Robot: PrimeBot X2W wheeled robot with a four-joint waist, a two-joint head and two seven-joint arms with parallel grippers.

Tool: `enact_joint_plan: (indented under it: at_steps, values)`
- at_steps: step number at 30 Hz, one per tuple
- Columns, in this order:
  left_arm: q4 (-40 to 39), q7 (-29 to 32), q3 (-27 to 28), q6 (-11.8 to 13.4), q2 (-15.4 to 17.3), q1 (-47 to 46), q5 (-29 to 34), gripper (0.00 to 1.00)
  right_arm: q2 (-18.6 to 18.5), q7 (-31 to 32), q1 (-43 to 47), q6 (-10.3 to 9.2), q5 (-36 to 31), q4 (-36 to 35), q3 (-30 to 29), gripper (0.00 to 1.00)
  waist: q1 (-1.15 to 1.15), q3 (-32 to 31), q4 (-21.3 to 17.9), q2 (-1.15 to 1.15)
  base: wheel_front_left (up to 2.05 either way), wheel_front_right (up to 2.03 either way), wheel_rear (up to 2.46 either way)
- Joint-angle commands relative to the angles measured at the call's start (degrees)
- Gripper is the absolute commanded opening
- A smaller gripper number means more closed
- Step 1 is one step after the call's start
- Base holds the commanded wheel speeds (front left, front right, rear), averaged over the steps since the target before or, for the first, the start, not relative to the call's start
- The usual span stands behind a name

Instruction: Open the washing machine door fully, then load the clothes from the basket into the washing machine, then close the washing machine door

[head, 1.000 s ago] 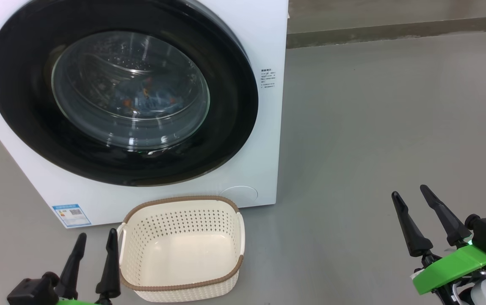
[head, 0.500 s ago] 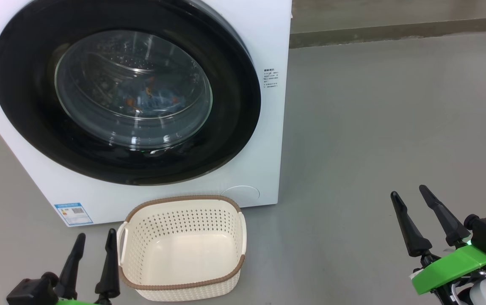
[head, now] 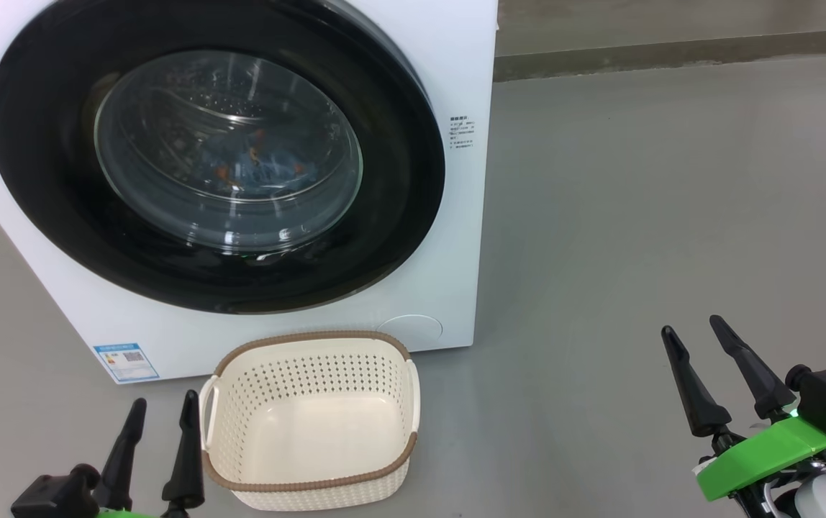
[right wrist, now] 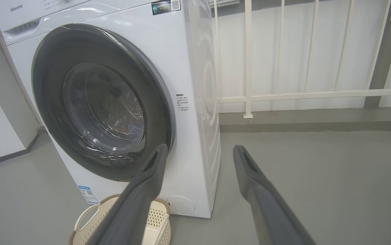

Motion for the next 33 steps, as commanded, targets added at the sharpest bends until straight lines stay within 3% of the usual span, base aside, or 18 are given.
enact_joint_plan:
  at_steps: [1, 11, 12, 19, 23, 33]
  values:
    - [-1.48, -0.59, 1.79, 0.47, 1.34, -1.28, -0.37, 1.0, -0.83, -0.28, -0.87, -0.15, -0.38, -1.02, 0.62, 1.0, 0.0, -0.01, 0.01, 0.0, 0.0, 0.0, 0.0]
    - [-1.43, -0.6, 1.59, 0.47, 1.42, -1.16, -1.04, 1.0, -0.77, -0.28, -0.86, -0.15, -0.27, -1.03, 0.73, 1.0, 0.0, -0.1, 0.03, 0.0, 0.0, 0.0, 0.0]
    - [0.2, 0.05, -0.21, 0.4, 0.06, 0.05, -0.6, 0.0, 0.21, 0.01, 0.04, 0.0, 0.03, 0.17, 0.11, 0.0, 0.0, -0.09, 0.04, 0.0, 0.0, 0.0, 0.0]
    - [3.28, 0.7, -0.37, 0.33, -1.79, 1.5, -1.83, 0.0, 2.86, 0.44, 2.39, 0.01, 1.29, 3.18, 0.73, 0.0, 0.01, -0.03, 0.07, 0.0, 0.0, 0.0, 0.0]
    - [3.2, 1.29, 0.09, 0.22, -1.97, 1.32, -3.82, 0.0, 3.29, 1.1, 2.38, 0.0, 3.28, 3.0, 0.06, 0.0, 0.13, -0.02, 0.13, 0.0, 0.0, 0.0, 0.0]
    - [3.19, 2.65, 1.16, -0.06, -2.41, 0.76, -8.78, 0.0, 4.37, 2.73, 2.18, -0.01, 8.19, 2.8, -1.62, 0.0, 0.0, 0.4, 0.28, 0.0, 0.0, 0.0, 0.0]
